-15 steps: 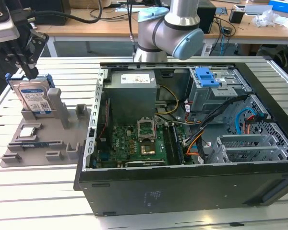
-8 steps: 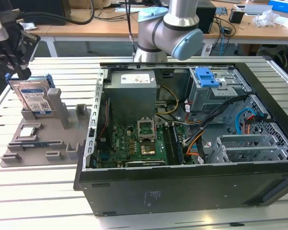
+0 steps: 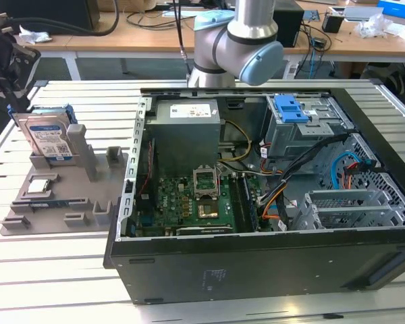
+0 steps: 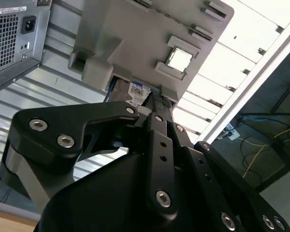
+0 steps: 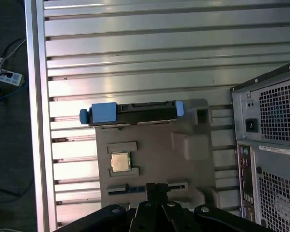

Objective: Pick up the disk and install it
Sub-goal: 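Reach for the disk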

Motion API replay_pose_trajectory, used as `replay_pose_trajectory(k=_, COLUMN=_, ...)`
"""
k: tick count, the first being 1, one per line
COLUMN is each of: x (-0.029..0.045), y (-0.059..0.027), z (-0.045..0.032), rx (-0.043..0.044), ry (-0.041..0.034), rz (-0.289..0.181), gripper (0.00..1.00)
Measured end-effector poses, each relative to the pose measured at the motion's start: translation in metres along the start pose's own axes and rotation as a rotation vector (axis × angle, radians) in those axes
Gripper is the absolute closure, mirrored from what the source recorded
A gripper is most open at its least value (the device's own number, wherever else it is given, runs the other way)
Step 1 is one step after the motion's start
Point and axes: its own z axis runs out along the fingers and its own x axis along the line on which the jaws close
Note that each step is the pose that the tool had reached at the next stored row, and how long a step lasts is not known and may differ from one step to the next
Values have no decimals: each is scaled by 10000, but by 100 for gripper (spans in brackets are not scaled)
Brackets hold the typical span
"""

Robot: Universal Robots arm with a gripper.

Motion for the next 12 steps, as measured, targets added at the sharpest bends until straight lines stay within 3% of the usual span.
replay_pose_trajectory(k=3, x=95, y=46, z=19, rx=21, ry=-2, rz=0, gripper=89)
replay_pose_trajectory(k=8, x=194, y=149, z=58, rx=58, ry=-6, rz=0, gripper=89)
replay_pose_trajectory(k=12, x=253, y=183, z=75, rx=73, ry=-6, rz=-1, gripper=89)
